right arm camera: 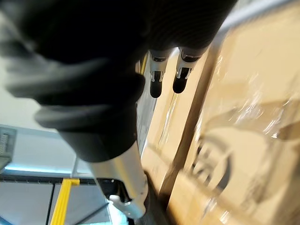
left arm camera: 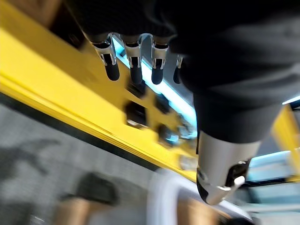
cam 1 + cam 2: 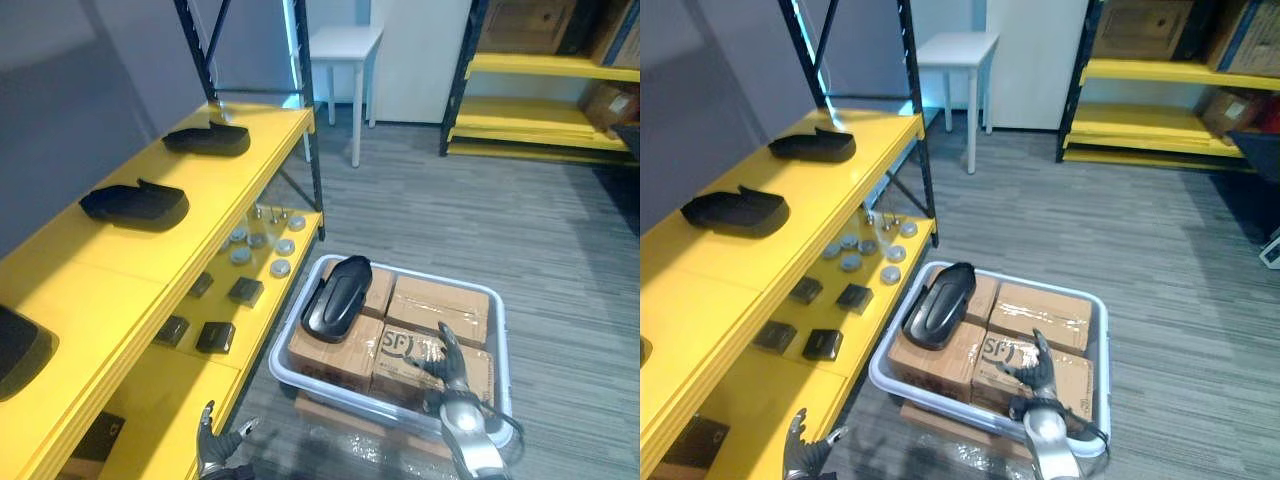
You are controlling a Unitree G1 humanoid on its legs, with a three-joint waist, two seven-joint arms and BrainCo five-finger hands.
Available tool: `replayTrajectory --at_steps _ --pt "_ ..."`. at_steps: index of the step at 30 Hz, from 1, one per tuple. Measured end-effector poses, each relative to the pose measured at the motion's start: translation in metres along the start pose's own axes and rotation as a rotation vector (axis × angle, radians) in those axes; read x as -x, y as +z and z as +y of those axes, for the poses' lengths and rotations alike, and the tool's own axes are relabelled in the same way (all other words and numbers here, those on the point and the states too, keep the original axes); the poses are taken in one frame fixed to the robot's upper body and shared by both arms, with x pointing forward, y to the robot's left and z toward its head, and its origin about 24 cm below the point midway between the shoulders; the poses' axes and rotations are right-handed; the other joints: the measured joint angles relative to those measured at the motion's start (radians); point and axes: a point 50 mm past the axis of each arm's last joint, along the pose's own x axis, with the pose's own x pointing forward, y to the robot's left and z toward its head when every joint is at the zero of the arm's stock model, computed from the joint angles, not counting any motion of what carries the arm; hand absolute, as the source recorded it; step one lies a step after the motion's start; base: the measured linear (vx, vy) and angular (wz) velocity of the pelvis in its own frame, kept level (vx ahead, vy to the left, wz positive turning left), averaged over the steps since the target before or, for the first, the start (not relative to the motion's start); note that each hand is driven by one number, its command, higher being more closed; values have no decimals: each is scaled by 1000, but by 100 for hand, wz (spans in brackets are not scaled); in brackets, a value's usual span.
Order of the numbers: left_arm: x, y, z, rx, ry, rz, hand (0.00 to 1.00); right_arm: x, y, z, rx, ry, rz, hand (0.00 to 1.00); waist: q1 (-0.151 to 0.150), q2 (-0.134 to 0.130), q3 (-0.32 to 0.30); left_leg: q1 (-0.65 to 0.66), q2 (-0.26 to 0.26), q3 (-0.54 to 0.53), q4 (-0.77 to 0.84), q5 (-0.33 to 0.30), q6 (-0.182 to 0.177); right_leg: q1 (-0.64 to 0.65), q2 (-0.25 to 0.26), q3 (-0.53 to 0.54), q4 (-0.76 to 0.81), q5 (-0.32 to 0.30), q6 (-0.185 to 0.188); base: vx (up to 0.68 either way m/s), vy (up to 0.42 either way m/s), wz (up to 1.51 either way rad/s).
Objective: Walk over and take plastic housings, then place them on the shelf
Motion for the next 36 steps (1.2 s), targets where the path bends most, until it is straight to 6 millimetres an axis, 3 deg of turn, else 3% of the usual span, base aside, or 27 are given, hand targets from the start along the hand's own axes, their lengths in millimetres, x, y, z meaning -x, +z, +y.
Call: replayTrajectory --at_steps 3,5,8,11,14,19,31,32,36 --pt "-1 5 -2 -16 -10 -38 0 -29 42 7 -43 -48 -73 0 34 1 45 -14 -36 -7 -68 47 16 -36 -33 -16 0 12 19 12 133 27" --pt "-4 12 -8 -25 -39 -75 0 -53 86 3 -108 -127 -129 0 57 0 95 -67 -55 -28 -87 76 25 -84 -48 -33 -1 24 37 -49 93 31" --pt "-6 16 -17 -36 -76 -102 0 -72 128 -9 -141 -218 -176 0 76 -1 171 -101 -69 -51 -80 89 32 -100 -58 -51 -1 30 46 -63 59 25" --pt "-9 19 -24 -53 -109 -119 0 -82 160 -25 -148 -295 -222 0 96 -2 204 -150 -77 -58 -65 96 39 -139 -63 -55 0 41 56 -42 58 10" --pt "-12 20 -28 -51 -124 -117 0 -86 177 -37 -143 -353 -241 0 102 -6 211 -186 -82 -74 -47 96 40 -161 -63 -63 1 45 58 -25 36 9" --pt "-16 19 -31 -71 -134 -113 0 -92 192 -40 -122 -390 -215 0 107 -14 220 -243 -73 -81 -15 94 39 -201 -52 -64 5 54 55 -10 6 1" --pt "-22 22 -41 -57 -157 -90 0 -99 185 -59 22 -478 -113 0 113 -25 245 -313 -53 -104 23 92 35 -248 -25 -72 6 61 53 3 1 1" --pt "-23 23 -41 -48 -156 -82 0 -100 180 -59 33 -471 -86 100 113 -25 246 -315 -51 -104 24 91 34 -249 -24 -72 6 61 53 0 0 0" --pt "-24 24 -42 -41 -158 -80 0 -103 174 -67 56 -451 -28 100 115 -27 247 -335 -49 -108 24 90 32 -267 -22 -74 5 61 53 26 3 1"
